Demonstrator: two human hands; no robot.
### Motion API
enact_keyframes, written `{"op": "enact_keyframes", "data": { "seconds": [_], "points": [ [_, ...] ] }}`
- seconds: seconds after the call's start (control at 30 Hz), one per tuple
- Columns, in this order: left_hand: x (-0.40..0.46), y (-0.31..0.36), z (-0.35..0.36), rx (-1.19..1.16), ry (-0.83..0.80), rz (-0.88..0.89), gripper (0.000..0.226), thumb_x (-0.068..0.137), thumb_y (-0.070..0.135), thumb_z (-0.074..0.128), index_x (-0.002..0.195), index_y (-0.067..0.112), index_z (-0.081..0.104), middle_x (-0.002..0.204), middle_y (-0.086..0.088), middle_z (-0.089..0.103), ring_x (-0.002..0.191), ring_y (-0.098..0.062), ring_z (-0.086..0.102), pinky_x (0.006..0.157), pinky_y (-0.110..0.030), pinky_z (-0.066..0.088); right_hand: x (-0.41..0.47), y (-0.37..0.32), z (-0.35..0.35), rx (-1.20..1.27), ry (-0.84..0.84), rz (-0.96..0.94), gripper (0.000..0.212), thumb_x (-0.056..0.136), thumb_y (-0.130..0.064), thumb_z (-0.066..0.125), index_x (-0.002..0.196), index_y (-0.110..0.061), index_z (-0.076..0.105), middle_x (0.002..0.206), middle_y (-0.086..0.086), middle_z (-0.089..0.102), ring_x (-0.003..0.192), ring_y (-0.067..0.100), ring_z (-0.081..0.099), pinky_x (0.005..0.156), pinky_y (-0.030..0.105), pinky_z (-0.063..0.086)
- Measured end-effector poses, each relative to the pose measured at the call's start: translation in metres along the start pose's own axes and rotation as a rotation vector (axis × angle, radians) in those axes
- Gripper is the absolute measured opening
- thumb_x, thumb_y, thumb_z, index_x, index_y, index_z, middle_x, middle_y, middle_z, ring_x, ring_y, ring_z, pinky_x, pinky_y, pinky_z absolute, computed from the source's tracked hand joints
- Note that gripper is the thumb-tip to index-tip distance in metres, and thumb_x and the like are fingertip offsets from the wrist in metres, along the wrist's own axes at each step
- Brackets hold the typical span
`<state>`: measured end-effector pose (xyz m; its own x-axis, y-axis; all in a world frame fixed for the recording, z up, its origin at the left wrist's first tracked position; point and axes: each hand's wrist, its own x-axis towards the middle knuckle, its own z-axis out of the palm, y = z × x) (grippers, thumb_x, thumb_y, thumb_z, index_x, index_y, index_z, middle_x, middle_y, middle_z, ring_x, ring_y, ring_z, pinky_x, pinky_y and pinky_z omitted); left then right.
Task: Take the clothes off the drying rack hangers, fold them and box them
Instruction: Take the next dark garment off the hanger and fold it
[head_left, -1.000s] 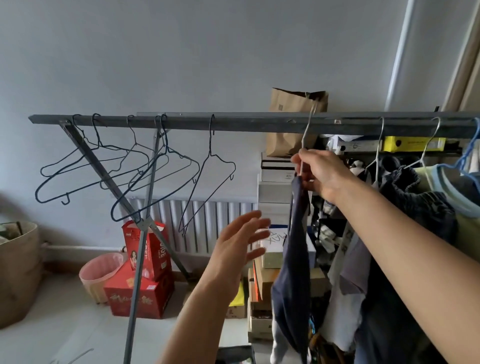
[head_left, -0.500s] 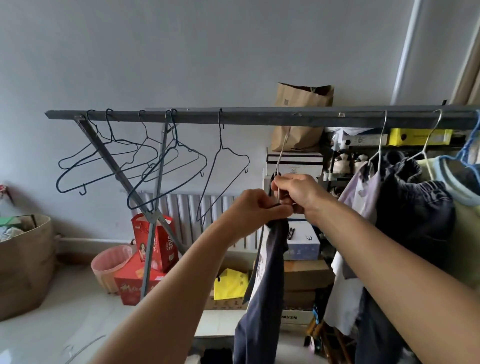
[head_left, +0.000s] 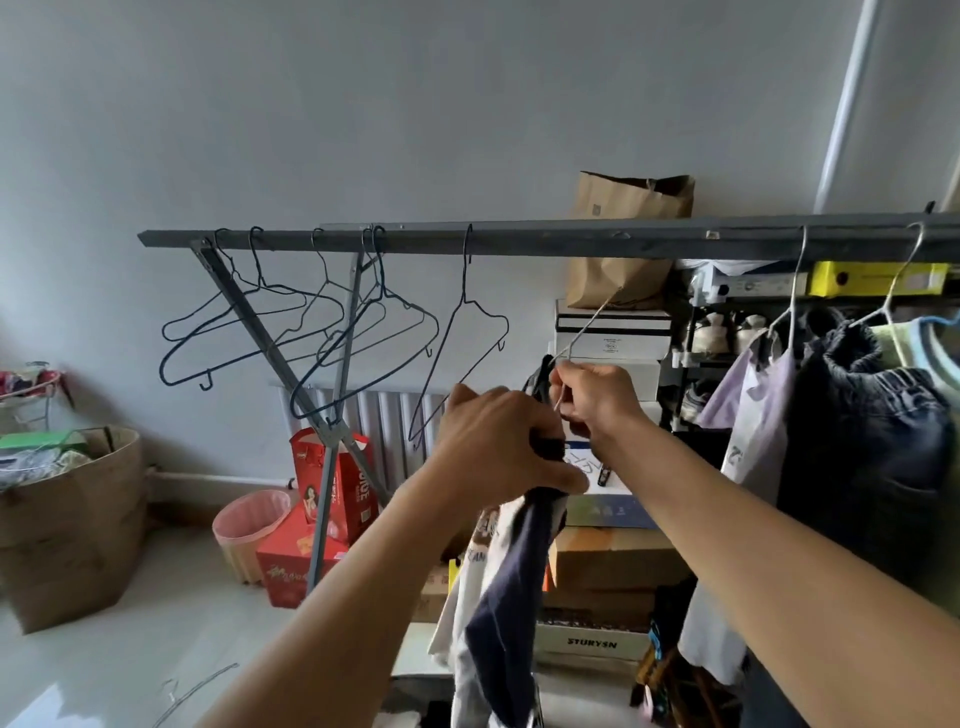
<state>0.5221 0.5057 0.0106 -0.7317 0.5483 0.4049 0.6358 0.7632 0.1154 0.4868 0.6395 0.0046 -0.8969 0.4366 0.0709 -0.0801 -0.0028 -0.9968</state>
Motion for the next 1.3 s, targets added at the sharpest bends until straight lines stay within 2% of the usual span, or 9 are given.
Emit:
{"op": "enact_keyframes", "data": {
  "seconds": [0.13, 0.27, 0.37, 0.47, 0.53, 0.73, 0.9, 1.13, 1.3],
  "points": [
    [-0.010, -0.019, -0.009, -0.372, -0.219, -0.044, 0.037, 0.083, 0.051, 0.067, 0.075, 0.015, 0.070, 0.062, 0.006, 0.056, 0.062, -0.005, 0.052, 0.069, -0.023, 0.040, 0.001, -0.003, -0.002, -0.193, -0.120, 0.000, 0.026, 0.093, -0.010, 0.051, 0.069, -0.008, 0.061, 0.062, 0.006, 0.057, 0.038, 0.009, 0.033, 0.038, 0.019, 0.023],
    [-0.012, -0.021, -0.025, -0.372, -0.313, 0.049, 0.028, 0.084, 0.039, 0.071, 0.061, 0.026, 0.061, 0.055, 0.014, 0.053, 0.053, 0.004, 0.049, 0.053, -0.008, 0.035, 0.003, 0.000, 0.011, -0.203, -0.120, 0.057, 0.025, 0.091, -0.008, 0.051, 0.068, -0.008, 0.061, 0.060, 0.006, 0.054, 0.038, 0.010, 0.031, 0.046, 0.021, 0.023],
    [-0.020, -0.014, -0.025, -0.357, -0.425, 0.092, 0.015, 0.085, 0.039, 0.069, 0.078, 0.025, 0.071, 0.071, 0.010, 0.064, 0.067, 0.000, 0.058, 0.062, -0.011, 0.041, 0.011, -0.004, 0.013, -0.029, -0.107, 0.179, 0.029, 0.094, -0.004, 0.044, 0.069, -0.008, 0.057, 0.056, 0.002, 0.048, 0.027, 0.005, 0.028, 0.034, 0.013, 0.020],
    [-0.027, -0.020, -0.006, -0.380, -0.494, 0.068, 0.023, 0.088, 0.038, 0.066, 0.083, 0.016, 0.071, 0.077, 0.002, 0.065, 0.070, -0.008, 0.059, 0.068, -0.022, 0.049, 0.020, -0.016, 0.002, -0.012, -0.215, 0.277, 0.027, 0.098, -0.005, 0.039, 0.075, -0.008, 0.053, 0.052, -0.001, 0.042, 0.024, 0.004, 0.027, 0.026, 0.013, 0.017],
    [-0.024, -0.033, 0.009, -0.430, -0.471, -0.018, 0.022, 0.090, 0.034, 0.064, 0.080, 0.015, 0.069, 0.072, 0.000, 0.061, 0.063, -0.008, 0.054, 0.065, -0.023, 0.045, 0.022, -0.027, -0.005, -0.134, -0.352, 0.319, 0.027, 0.099, -0.010, 0.038, 0.074, -0.012, 0.049, 0.046, -0.005, 0.039, 0.024, 0.003, 0.025, 0.026, 0.011, 0.014],
    [-0.008, -0.065, 0.042, -0.782, -0.252, -0.337, 0.011, 0.091, 0.022, 0.065, 0.083, 0.020, 0.073, 0.088, -0.010, 0.072, 0.084, -0.019, 0.066, 0.088, -0.035, 0.054, 0.024, -0.081, -0.028, -0.363, -0.696, 0.339, 0.032, 0.098, -0.014, 0.036, 0.067, -0.014, 0.043, 0.041, -0.007, 0.032, 0.025, 0.003, 0.020, 0.035, 0.012, 0.009],
    [0.005, -0.078, 0.053, -0.986, 0.001, -0.554, 0.021, 0.090, 0.015, 0.066, 0.071, 0.019, 0.073, 0.074, -0.014, 0.070, 0.072, -0.021, 0.059, 0.073, -0.032, 0.045, 0.021, -0.097, -0.032, -0.611, -0.773, 0.311, 0.041, 0.095, -0.009, 0.041, 0.055, -0.017, 0.047, 0.043, -0.004, 0.035, 0.029, 0.005, 0.021, 0.035, 0.012, 0.014],
    [0.004, -0.080, 0.061, -1.052, 0.035, -0.633, 0.018, 0.093, 0.016, 0.062, 0.076, 0.012, 0.070, 0.073, -0.004, 0.066, 0.070, -0.014, 0.062, 0.062, -0.019, 0.047, 0.041, -0.114, -0.033, -0.191, -0.493, 0.122, 0.035, 0.103, -0.016, 0.029, 0.068, -0.017, 0.036, 0.040, -0.006, 0.032, 0.026, 0.003, 0.023, 0.033, 0.011, 0.012],
    [-0.001, -0.076, 0.056, -1.096, 0.030, -0.571, 0.012, 0.093, 0.023, 0.062, 0.087, 0.018, 0.072, 0.086, 0.000, 0.070, 0.087, -0.011, 0.066, 0.069, -0.015, 0.049, 0.058, -0.093, -0.012, -0.282, -0.212, -0.072, 0.032, 0.100, -0.011, 0.031, 0.071, -0.015, 0.043, 0.052, 0.001, 0.036, 0.030, 0.006, 0.027, 0.031, 0.014, 0.022]
  ]
}}
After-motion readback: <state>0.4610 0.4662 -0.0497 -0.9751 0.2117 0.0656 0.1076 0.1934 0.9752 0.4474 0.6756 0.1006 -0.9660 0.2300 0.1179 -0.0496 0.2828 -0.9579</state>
